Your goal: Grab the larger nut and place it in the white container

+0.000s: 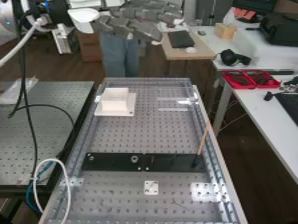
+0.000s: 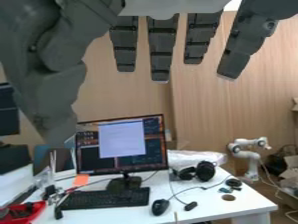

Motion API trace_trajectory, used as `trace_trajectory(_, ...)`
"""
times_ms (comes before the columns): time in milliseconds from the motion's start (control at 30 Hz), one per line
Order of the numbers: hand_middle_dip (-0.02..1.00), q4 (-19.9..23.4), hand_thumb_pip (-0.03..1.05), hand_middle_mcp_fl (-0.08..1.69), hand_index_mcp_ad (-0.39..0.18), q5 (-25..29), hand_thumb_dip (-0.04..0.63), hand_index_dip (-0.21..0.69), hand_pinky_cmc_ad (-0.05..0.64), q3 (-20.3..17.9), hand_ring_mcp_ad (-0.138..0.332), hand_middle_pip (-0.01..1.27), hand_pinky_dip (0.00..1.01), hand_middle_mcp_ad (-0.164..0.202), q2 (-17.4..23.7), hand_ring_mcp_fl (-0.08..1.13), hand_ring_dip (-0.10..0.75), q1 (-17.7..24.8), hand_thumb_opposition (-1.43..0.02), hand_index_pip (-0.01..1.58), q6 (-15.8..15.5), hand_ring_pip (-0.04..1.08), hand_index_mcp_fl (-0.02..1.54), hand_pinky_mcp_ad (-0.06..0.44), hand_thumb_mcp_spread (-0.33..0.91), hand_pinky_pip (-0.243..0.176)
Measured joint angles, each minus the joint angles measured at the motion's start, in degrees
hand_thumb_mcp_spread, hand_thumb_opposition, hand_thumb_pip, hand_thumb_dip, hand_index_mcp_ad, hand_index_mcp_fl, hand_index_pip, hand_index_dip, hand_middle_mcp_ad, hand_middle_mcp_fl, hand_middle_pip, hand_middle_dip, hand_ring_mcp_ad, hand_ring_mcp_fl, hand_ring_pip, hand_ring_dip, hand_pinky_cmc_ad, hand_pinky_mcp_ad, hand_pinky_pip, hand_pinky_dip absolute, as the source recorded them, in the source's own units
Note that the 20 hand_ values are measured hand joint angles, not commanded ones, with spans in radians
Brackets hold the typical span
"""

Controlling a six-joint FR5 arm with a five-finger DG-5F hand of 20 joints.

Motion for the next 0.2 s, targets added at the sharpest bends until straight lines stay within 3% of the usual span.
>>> trace_trajectory(200,0.21,-1.1,0.55,0.18,-0.103,-0.2,0.218,0.028,0.335,0.1,0.141,0.11,0.37,0.058,0.9,0.02,0.056,0.0,-0.76,0.12,-0.3,0.1,0.14,0.297,0.24,-0.058)
